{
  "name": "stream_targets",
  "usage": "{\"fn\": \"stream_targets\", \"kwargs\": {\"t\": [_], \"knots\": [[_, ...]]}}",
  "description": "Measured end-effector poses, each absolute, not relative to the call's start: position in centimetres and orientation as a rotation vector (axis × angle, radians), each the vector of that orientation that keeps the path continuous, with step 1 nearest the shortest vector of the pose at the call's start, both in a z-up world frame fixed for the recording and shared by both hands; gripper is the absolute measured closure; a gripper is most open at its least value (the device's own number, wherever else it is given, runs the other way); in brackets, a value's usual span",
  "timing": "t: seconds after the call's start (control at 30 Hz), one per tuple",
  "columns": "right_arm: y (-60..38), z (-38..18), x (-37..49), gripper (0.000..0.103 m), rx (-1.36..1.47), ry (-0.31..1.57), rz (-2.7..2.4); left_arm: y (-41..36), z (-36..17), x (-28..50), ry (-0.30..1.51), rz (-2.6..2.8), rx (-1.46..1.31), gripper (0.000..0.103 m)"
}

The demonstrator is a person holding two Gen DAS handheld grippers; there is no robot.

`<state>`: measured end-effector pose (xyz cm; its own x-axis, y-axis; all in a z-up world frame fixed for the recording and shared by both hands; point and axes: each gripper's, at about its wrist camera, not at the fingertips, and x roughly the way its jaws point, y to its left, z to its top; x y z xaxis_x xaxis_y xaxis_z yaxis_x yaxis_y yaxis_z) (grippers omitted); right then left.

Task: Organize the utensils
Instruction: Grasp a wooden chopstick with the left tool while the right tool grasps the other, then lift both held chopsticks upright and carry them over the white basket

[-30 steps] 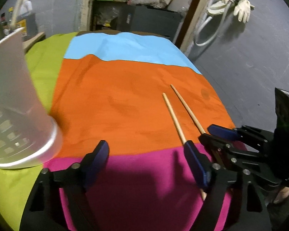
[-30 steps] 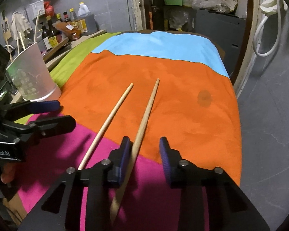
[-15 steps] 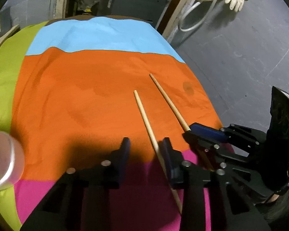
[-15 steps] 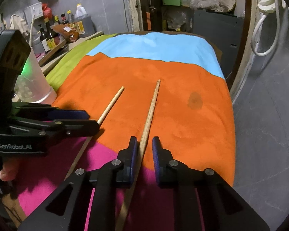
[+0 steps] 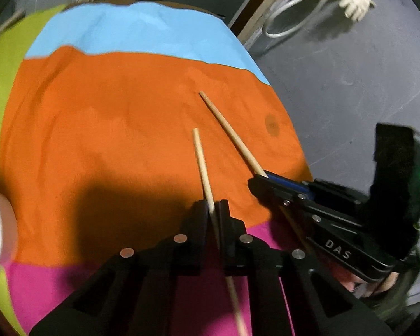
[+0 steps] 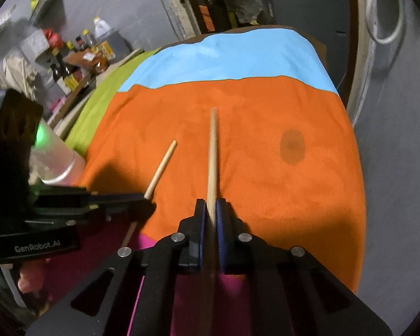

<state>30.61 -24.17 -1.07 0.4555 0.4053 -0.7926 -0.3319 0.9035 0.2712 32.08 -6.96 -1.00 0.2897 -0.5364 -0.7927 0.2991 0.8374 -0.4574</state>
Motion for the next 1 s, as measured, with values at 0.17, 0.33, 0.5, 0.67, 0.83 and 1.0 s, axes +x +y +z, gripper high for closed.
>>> {"fn": "stream_targets", "kwargs": {"t": [0.17,0.33,0.5,0.67,0.83,1.0], "knots": [[-25.2,-1.1,29.9,0.098,0.193,0.996,0.466,-5.7,-0.2,30.8,1.102,-0.536,-0.264,0.101],[-25.2,0.5,28.2,0.098,0.219,0.901,0.468,-4.6,1.5,28.5,0.989,-0.52,-0.256,0.101],[-23.9,4.0,25.0,0.098,0.173,0.668,0.471,-4.0,4.4,25.5,0.769,-0.473,-0.223,0.101],[-22.6,7.2,22.3,0.098,0.128,0.448,0.457,-3.6,7.5,23.4,0.576,-0.423,-0.199,0.101],[-20.8,9.8,20.7,0.098,0.118,0.287,0.47,-3.7,10.3,21.3,0.405,-0.353,-0.143,0.101],[-18.2,11.8,20.3,0.098,0.116,0.173,0.511,-3.2,12.0,20.1,0.308,-0.292,-0.118,0.101]]}}
